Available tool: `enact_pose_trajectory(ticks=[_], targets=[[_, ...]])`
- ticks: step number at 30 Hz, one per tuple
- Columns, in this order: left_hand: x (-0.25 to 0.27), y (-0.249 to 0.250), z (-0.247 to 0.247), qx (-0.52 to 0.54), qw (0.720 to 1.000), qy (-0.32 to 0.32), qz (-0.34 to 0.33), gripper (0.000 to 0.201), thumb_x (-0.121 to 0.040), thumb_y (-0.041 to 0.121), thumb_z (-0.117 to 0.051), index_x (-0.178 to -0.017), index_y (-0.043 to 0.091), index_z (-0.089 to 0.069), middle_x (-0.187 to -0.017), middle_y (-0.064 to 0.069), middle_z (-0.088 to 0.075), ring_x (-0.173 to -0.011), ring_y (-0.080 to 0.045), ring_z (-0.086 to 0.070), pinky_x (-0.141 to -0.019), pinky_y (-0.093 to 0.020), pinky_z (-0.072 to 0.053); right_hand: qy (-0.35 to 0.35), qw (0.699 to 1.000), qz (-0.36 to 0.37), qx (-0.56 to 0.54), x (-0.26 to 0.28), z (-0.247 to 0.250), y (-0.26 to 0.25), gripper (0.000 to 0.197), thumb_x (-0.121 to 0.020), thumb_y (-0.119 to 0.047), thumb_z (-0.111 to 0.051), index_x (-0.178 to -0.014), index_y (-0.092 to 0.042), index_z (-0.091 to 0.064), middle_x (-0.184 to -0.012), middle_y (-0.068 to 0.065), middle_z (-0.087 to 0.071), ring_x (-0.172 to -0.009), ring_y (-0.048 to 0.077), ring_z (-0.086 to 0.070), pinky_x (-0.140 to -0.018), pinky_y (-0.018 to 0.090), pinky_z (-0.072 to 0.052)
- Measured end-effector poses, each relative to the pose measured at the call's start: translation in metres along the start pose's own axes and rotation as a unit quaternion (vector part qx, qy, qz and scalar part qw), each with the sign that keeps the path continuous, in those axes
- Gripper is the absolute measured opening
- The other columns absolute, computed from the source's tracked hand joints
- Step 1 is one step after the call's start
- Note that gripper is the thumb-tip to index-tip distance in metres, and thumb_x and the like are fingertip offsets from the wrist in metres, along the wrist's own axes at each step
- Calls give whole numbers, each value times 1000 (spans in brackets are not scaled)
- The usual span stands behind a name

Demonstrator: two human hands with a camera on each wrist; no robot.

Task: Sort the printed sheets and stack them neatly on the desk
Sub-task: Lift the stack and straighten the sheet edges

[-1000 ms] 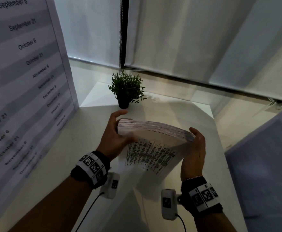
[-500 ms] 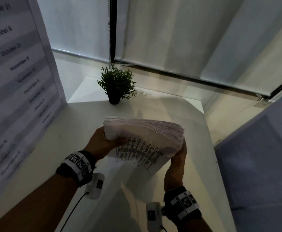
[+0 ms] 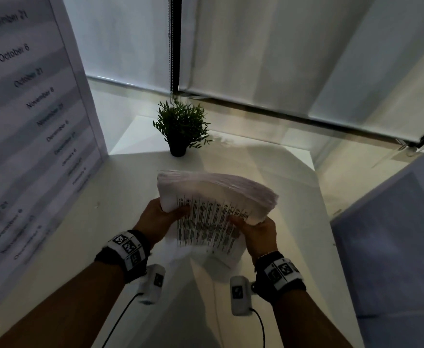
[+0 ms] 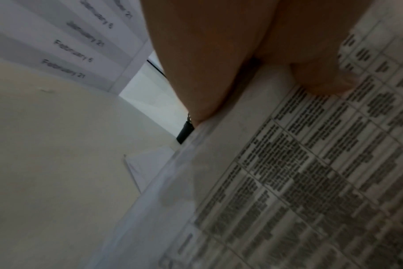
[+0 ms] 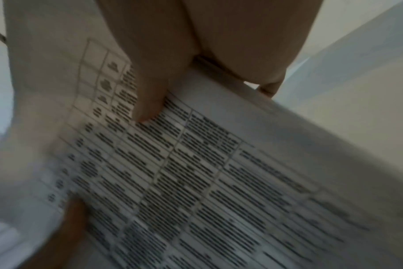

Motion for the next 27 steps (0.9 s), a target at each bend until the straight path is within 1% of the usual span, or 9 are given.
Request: enact_pose_trajectory(ticks=[4,7,9,11,13,16,22,25,27], targets=[[6,24,16,-24,999,27,-34,52,-60,45,-83,-106,29,-65,-101,9,-75,-91,-7,-72,-90,-44,-56,-22,998,64,15,9,-2,-31,24,-71,-8,-83,-92,-10,-74,-72,-12,-75,-68,1,-71,-61,15,-56],[15,66,32,-145,971,103,-158,90,-63,39,-87,-138,33,-37,-137,12,-48,-123,-12,-51,-103,-38,-46,-50,986,136,86,13,-1,-57,16,-71,-11,-84,-80,-20,-74,-70,-16,-74,-67,-2,-68,-62,13,-53],[31,106,33,-282,906,141,-282,115,-59,54,-84,-150,31,-19,-154,12,-23,-141,-13,-25,-115,-36,-24,-71,967,190,153,15,-4,-74,12,-72,-14,-83,-74,-21,-74,-70,-8,-74,-66,2,-65,-64,21,-54],[43,140,23,-405,838,106,-350,114,-61,64,-76,-152,31,-17,-158,13,-15,-148,-17,-16,-119,-41,-14,-89,923,262,267,18,-13,-90,12,-74,-29,-79,-70,-22,-70,-66,-2,-70,-64,10,-64,-62,32,-53],[41,150,13,-451,820,-4,-352,72,-71,52,-75,-135,41,-43,-143,12,-48,-133,-10,-45,-110,-42,-35,-90,865,324,373,22,-23,-105,21,-73,-45,-70,-70,-24,-67,-64,-2,-68,-62,17,-63,-60,35,-50],[37,141,14,-351,887,-65,-293,7,-82,31,-74,-85,37,-70,-77,17,-72,-79,0,-67,-69,-19,-50,-87,859,320,390,23,-26,-119,22,-75,-48,-71,-78,-26,-67,-70,-4,-67,-67,19,-62,-63,36,-50],[20,83,77,-203,970,63,-121,34,-78,45,-72,-82,11,-78,-79,-9,-76,-78,-25,-73,-75,-40,-56,-42,870,185,455,11,27,-81,25,-74,-46,-76,-92,-30,-67,-80,-8,-69,-78,17,-66,-68,31,-54],[17,56,97,-70,992,73,-72,9,-80,25,-74,-82,18,-80,-86,-10,-77,-80,-23,-74,-78,-38,-58,2,978,127,164,8,49,-52,38,-69,-14,-85,-99,-25,-66,-80,-7,-74,-79,8,-70,-68,16,-53],[18,45,95,1,997,60,-49,12,-75,28,-75,-82,19,-80,-92,-12,-77,-83,-24,-74,-75,-34,-58,-20,998,50,-28,7,47,-35,51,-71,1,-80,-115,-17,-62,-91,1,-77,-87,13,-72,-76,26,-58]])
Point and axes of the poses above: each hand's wrist, its own x-axis away from the middle knuckle, its own z-axis out of the back of the hand, y = z × x, the point moved 3 cm from there along -x, towards the middle knuckle
